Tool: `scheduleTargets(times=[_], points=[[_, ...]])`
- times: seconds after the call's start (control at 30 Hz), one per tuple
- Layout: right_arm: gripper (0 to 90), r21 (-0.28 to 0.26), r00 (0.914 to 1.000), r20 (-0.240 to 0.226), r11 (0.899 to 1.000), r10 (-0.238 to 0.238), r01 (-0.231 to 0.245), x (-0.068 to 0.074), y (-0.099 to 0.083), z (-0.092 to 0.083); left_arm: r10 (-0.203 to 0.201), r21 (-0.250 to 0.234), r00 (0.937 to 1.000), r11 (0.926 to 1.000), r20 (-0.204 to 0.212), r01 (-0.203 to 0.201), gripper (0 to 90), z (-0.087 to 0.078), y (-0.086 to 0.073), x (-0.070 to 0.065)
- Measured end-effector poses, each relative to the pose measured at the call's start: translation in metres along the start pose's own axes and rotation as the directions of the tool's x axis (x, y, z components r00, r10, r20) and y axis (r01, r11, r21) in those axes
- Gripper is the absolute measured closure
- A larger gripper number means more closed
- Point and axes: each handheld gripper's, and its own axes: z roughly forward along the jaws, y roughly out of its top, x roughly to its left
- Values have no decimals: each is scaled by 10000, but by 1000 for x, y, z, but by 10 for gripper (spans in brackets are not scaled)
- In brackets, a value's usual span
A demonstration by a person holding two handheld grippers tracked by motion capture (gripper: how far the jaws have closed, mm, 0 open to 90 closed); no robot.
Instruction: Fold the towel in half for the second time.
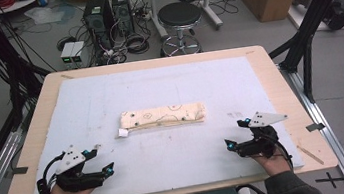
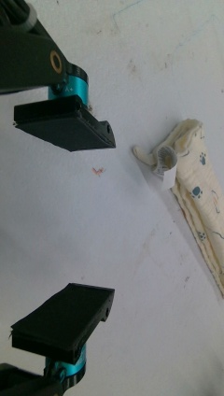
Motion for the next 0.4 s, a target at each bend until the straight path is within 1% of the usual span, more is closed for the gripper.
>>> scheduleTargets(times=[0.07,0.13,0.27,0.4], points=[[121,-1,10000,-12,10000,-68,68,1,-1,-1,6,-41,10000,10000,-48,-6,237,-1,0,-1],[122,-12,9999,-24,9999,-104,104,2,-2,-2,72,15,9999,10000,-125,-72,237,-2,-1,0],[122,68,9999,-78,9999,-94,95,4,-3,-1,-91,-14,9997,10000,-209,91,237,-1,-3,3],[122,153,9998,-93,9997,-174,175,5,-4,3,38,20,9997,10000,-247,-38,237,0,-2,3]])
